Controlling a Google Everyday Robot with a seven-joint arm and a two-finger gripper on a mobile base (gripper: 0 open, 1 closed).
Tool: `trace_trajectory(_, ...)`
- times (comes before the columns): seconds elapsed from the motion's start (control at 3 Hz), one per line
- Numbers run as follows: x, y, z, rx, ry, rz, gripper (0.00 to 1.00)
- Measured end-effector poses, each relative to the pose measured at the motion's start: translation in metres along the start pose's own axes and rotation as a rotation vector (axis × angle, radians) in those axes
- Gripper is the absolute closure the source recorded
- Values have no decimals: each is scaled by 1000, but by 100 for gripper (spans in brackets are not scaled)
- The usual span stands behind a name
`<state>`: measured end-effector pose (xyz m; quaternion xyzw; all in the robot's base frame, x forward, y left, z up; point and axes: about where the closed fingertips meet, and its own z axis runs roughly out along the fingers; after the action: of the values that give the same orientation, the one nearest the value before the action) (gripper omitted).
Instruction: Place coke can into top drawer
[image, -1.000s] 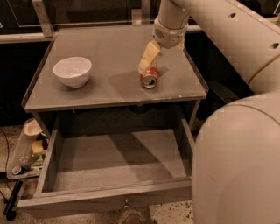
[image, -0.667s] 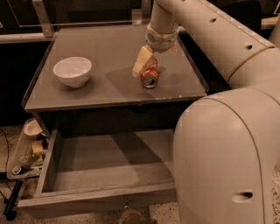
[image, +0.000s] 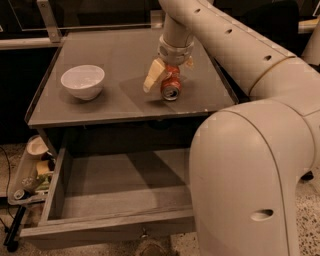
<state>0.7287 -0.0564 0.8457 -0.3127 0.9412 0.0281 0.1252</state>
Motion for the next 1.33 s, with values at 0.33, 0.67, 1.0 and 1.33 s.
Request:
trace_trajectory(0.33, 2, -2, 10, -3, -6, -3, 18)
trace_trajectory(0.67, 2, -2, 11, -3, -6, -3, 42)
trace_trajectory(1.0, 2, -2, 11, -3, -6, -3, 65)
trace_trajectory(1.33, 2, -2, 11, -3, -6, -3, 88)
